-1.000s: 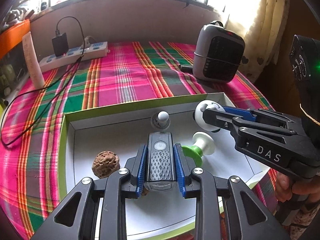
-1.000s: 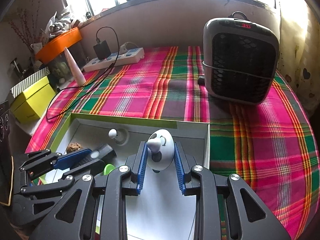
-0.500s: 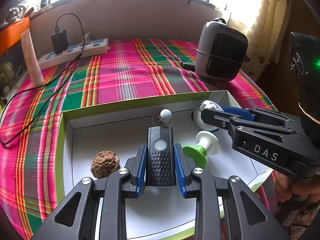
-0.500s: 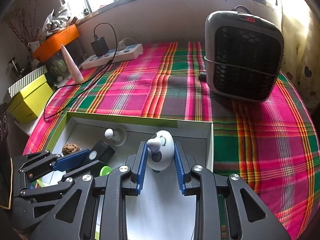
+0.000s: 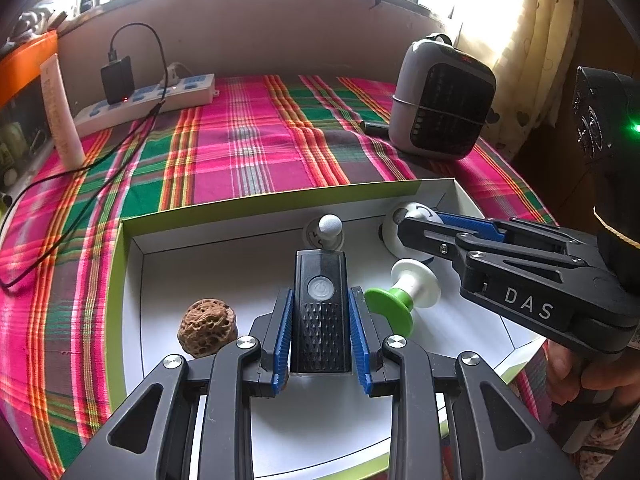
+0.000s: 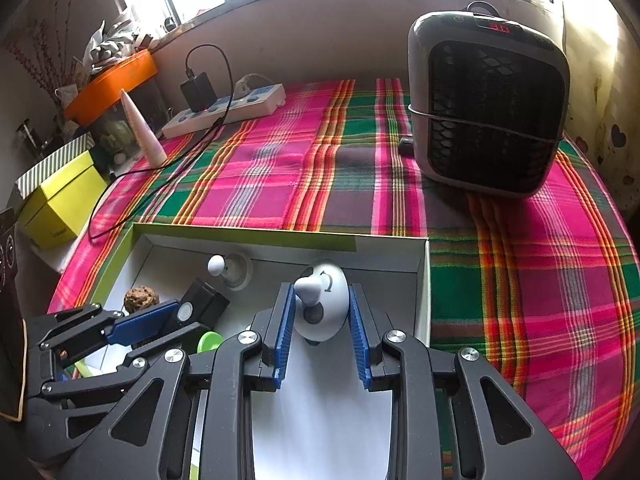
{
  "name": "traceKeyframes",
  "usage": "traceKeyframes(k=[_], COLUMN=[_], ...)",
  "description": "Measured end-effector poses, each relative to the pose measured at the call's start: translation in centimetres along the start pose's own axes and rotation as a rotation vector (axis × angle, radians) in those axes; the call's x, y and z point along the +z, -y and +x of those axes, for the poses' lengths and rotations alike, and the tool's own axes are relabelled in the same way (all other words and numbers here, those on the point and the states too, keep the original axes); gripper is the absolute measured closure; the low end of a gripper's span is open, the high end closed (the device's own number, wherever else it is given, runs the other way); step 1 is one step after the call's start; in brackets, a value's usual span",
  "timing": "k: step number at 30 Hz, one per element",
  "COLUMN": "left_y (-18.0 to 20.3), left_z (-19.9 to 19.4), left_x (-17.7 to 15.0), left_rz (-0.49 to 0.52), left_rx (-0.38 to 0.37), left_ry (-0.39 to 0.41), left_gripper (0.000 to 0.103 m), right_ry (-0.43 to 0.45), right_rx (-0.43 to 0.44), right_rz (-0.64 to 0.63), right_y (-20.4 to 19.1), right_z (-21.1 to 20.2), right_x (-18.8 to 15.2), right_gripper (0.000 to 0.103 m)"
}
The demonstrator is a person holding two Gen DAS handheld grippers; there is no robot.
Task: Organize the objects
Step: 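Carry the black remote and the round white-grey object over the tray with both grippers, then open both grippers to drop the remote and round object into the tray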
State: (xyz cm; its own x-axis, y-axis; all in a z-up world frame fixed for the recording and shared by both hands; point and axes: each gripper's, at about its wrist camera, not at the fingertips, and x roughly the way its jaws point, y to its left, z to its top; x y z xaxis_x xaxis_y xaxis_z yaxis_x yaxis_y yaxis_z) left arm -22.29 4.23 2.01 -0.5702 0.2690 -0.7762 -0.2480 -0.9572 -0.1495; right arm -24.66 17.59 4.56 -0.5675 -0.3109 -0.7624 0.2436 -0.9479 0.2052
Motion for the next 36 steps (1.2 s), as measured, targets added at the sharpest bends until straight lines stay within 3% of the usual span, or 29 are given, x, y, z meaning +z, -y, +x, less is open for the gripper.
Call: traceKeyframes(k=[22,26,36], left_y=[0.4,0.6,1.1], left_z=[-1.3,-2.0,-3.9], left_x=[-0.3,-0.4,-1.4], left_rz=[-0.003,0.001,0.003], left_rx=[0.015,0.036,0.082], left_ry=[0.022,0.04,0.08], left_gripper=[0.069,0.066,0.064], right_ry=[0.024,0.042,0.075], right_rx=[-0.001,-0.004,-0.009], right_rz=[0.012,0.017,0.011], right_y=[-0.1,-0.3,-1.1], right_z=[-1.0,-1.7,-3.5], right_x=[-0.4,-0.7,-1.6], right_gripper=[0.075,0.065,0.064])
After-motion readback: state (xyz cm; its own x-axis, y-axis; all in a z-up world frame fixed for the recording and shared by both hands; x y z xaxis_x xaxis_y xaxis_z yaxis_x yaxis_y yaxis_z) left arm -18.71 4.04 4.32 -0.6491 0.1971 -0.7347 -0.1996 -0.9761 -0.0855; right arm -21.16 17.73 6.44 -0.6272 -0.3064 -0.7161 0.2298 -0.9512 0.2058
